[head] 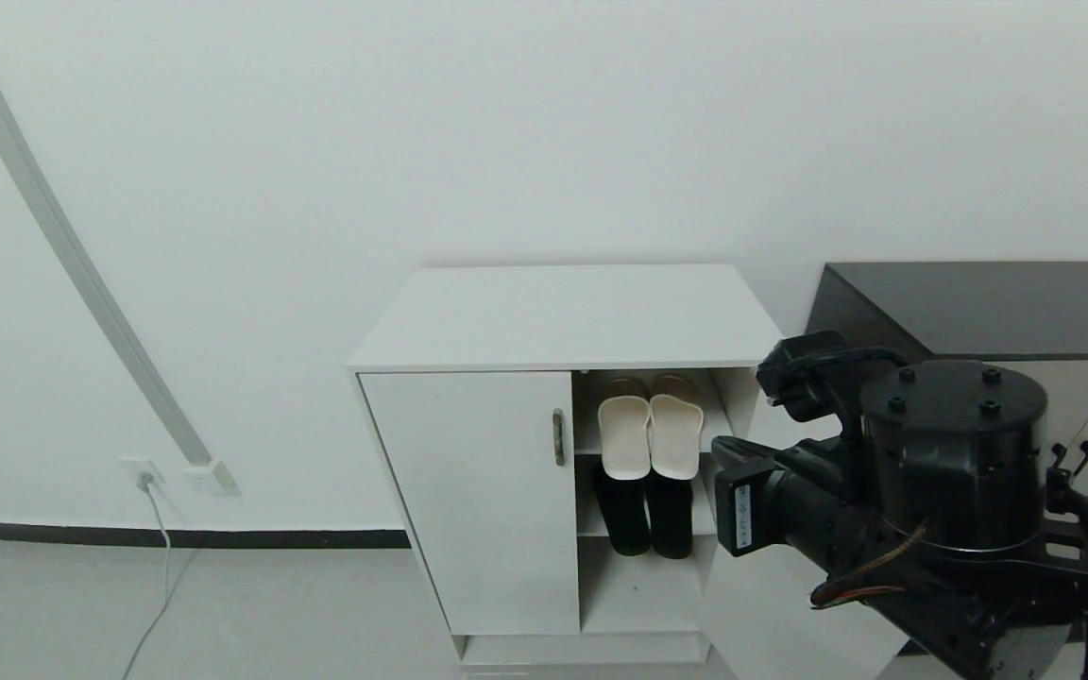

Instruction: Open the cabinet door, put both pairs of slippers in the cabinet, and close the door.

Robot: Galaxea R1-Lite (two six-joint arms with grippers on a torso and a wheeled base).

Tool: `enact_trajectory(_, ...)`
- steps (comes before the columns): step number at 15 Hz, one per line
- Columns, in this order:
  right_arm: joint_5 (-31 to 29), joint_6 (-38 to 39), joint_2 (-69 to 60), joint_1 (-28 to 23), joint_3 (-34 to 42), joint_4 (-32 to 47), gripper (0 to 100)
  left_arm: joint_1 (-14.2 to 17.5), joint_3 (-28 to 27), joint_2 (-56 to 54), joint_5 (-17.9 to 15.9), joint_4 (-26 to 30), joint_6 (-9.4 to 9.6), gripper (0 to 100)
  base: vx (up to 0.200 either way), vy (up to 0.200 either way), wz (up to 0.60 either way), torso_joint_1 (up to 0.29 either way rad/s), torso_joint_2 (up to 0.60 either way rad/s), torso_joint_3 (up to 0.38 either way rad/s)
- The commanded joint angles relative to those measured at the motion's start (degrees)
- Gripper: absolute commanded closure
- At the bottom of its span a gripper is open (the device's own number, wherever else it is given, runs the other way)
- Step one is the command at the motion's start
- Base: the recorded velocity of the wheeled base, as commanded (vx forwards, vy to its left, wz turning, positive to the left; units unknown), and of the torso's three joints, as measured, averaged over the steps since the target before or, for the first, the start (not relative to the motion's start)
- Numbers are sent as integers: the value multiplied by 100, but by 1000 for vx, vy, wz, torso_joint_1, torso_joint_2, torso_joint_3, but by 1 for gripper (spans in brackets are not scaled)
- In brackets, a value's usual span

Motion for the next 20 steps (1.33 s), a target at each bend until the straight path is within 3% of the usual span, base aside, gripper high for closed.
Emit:
enact_trajectory(1,-1,-1,-15,3,24,-9,100,0,0,7,1,0,-1,100,0,0,0,0,0,0)
enact_trajectory(7,-9,-1,-15,3,24,-1,100,0,0,7,1,0,-1,100,0,0,0,0,0,0)
enact_trajectory(14,-9,-10,-15,-23,24,-1,100,0,0,7,1,0,-1,100,0,0,-600,3,0,0)
enact_trajectory(20,-9,-10,-15,-49,41,-9,100,9,0,7,1,0,-1,100,0,0,0,0,0,0)
